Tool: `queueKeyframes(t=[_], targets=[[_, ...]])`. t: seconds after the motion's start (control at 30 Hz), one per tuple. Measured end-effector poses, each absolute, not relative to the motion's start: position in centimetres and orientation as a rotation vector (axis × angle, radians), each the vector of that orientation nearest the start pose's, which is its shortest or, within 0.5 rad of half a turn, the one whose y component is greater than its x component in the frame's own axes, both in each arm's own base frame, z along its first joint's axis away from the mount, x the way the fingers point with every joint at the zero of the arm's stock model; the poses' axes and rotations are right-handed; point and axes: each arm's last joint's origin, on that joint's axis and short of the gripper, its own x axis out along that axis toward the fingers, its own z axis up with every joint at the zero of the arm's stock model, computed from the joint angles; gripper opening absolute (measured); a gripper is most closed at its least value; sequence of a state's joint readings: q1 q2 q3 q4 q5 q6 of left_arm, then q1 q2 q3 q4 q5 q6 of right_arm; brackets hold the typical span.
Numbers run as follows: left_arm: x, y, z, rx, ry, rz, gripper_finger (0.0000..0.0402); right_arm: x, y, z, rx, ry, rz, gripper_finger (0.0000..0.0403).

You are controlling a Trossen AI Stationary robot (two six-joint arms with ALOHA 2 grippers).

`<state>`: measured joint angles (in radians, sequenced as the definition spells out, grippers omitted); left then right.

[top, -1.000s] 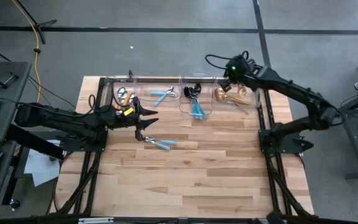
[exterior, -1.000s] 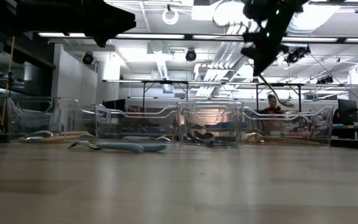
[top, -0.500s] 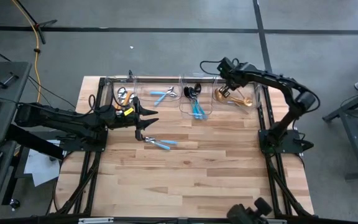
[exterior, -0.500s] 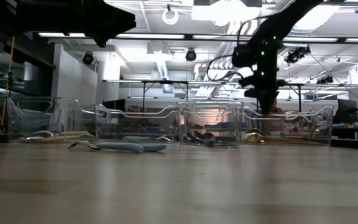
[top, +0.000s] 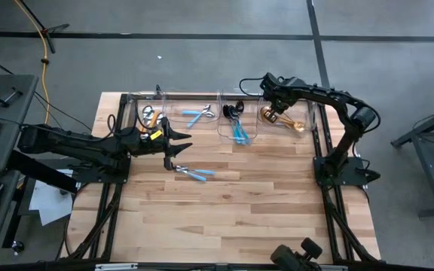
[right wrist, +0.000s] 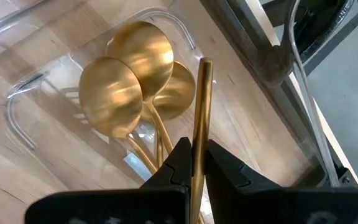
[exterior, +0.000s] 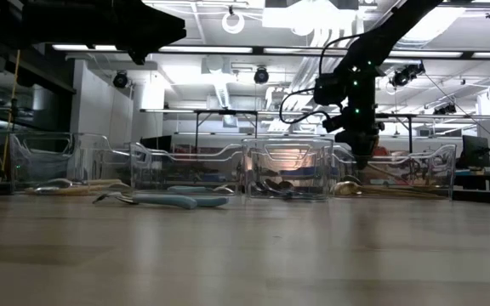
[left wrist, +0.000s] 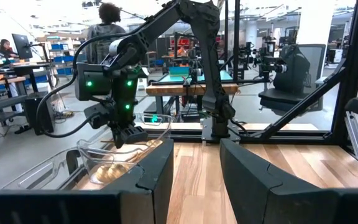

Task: Sort silverware by color (type)
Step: Put the blue spoon into the right transparent bin, then put the blue spoon into the left transparent bin

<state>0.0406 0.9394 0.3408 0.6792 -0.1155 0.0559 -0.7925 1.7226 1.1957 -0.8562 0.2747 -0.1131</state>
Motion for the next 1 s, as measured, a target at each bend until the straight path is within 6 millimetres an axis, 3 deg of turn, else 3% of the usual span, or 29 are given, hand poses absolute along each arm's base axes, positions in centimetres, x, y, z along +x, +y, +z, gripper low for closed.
queueKeyframes(t=[0.17, 0.53, 0.73, 0.87, 1.0], targets=[[19.6, 1.1, 23.6, 0.053, -0.076, 0.158, 0.0122, 21.9, -23.3, 19.9, 0.283, 1.435, -0.800, 0.0022], [19.6, 1.1, 23.6, 0.053, -0.076, 0.158, 0.0122, 21.9, -23.3, 19.9, 0.251, 1.451, -0.769, 0.0114], [19.6, 1.1, 23.6, 0.053, -0.076, 0.158, 0.0122, 21.7, -23.1, 20.1, 0.226, 1.479, -0.735, 0.0140], [19.6, 1.1, 23.6, 0.053, -0.075, 0.158, 0.0122, 20.8, -22.2, 21.6, 0.223, 1.505, -0.716, 0.0142], [19.6, 1.1, 23.6, 0.053, -0.075, 0.158, 0.0122, 19.5, -20.8, 24.8, 0.222, 1.407, -0.746, 0.0142]])
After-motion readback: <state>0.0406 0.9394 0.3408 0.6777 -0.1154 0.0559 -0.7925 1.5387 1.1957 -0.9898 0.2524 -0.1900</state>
